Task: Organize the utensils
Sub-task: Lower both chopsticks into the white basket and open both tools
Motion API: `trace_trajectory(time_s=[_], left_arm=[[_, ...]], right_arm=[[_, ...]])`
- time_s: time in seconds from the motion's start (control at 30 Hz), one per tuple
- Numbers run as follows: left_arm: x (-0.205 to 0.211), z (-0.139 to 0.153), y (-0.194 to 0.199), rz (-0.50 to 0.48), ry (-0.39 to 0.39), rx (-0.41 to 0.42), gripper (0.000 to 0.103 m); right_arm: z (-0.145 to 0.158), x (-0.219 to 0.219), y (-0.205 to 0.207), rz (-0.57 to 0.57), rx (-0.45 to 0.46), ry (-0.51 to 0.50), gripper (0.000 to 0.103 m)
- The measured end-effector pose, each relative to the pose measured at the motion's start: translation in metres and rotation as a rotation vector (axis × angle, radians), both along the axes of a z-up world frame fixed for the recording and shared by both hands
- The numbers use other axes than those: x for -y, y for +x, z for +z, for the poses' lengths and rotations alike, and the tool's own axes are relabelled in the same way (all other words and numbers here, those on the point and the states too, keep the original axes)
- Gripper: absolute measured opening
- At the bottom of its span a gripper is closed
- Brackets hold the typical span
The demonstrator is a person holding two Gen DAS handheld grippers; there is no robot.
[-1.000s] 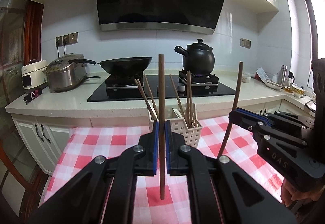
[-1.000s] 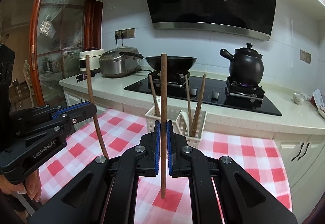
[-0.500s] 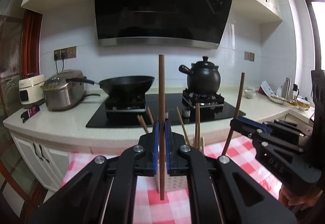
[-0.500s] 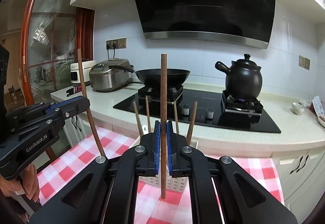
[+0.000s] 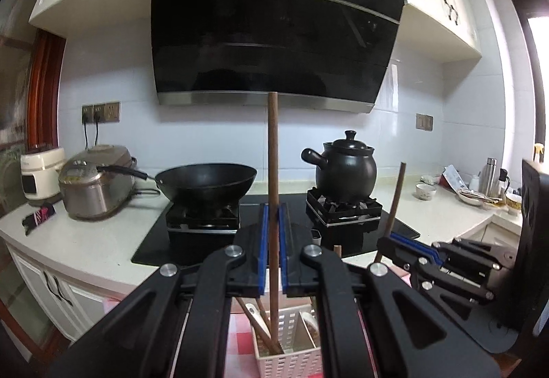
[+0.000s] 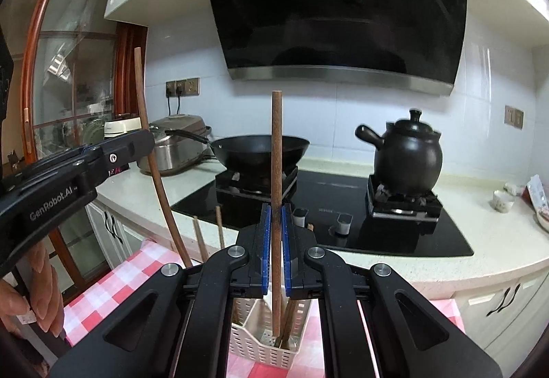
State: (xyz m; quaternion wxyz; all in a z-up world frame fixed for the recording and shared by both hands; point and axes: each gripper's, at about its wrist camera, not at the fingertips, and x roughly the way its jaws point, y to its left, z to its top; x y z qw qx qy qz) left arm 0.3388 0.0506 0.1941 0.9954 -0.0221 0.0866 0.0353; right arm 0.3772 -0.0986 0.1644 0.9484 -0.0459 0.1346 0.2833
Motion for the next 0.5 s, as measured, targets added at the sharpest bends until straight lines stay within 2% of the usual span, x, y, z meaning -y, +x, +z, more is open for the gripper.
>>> trace_trajectory(time_s=[0.27,0.5], left_arm=[[-0.015,-0.065,0.05,-0.001,-0.062,-0.154,0.006],[-0.028,-0.108,0.057,0.029,-0.072,-0.237,0.007]], right_arm=[[-0.042,-0.017,0.031,0.024,-0.104,-0.045,0.006],[-0.069,-0.018,0.045,0.007,-0.169,-0.051,0.008]])
